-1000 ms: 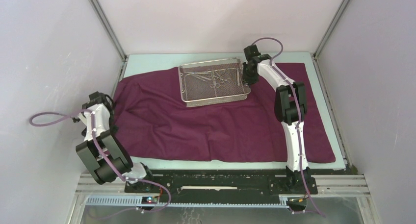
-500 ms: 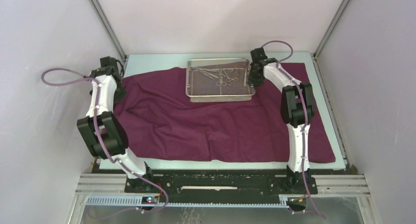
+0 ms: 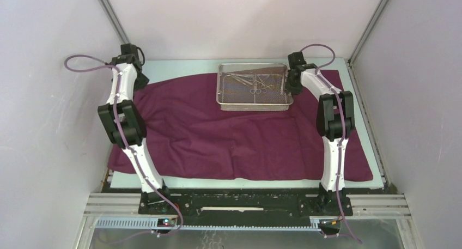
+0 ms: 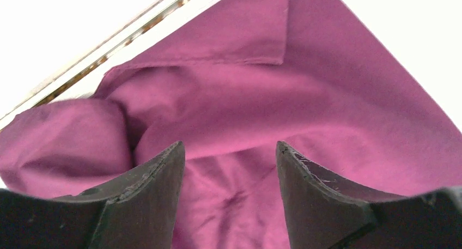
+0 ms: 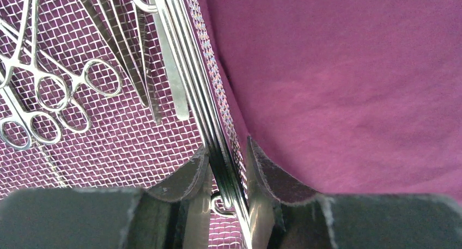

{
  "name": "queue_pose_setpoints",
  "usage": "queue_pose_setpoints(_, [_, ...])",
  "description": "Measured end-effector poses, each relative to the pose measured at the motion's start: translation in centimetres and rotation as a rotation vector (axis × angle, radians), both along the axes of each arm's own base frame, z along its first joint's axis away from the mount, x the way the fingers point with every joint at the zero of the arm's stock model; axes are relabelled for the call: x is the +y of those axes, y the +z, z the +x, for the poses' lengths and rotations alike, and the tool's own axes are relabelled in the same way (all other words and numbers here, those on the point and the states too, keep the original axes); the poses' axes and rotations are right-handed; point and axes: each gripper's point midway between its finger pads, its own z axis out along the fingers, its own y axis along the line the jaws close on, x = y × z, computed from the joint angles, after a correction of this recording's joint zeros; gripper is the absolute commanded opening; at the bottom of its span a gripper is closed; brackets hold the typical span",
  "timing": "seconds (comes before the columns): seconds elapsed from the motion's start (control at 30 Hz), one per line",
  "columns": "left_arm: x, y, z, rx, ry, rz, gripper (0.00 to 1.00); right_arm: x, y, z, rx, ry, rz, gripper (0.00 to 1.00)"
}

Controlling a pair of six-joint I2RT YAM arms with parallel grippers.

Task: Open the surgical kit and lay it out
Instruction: Move the container from the surgical kit.

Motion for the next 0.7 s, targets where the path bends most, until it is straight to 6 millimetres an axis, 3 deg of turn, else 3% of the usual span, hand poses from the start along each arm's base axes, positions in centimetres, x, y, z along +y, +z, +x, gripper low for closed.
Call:
queue_pose_setpoints(0.23, [-0.2,-1.6,3.7,-0.034,-0.018,-0.049,0.66,-3.4,0.2,0.0,0.015,-0.057,-0.010,0.00])
queue_pose_setpoints(0.5, [-1.6,-5.6,5.4,-0.026,0.013,-0.159,0.66,-7.4,0.1,-0.5,0.047,-0.116,-0.039,0.00])
queue_pose_setpoints(0.7, [-2.1,-7.1,6.4,-0.036,0.035,-0.196,0.66,-10.3,0.1,-0.9,0.056,-0.169,-0.074,0.00])
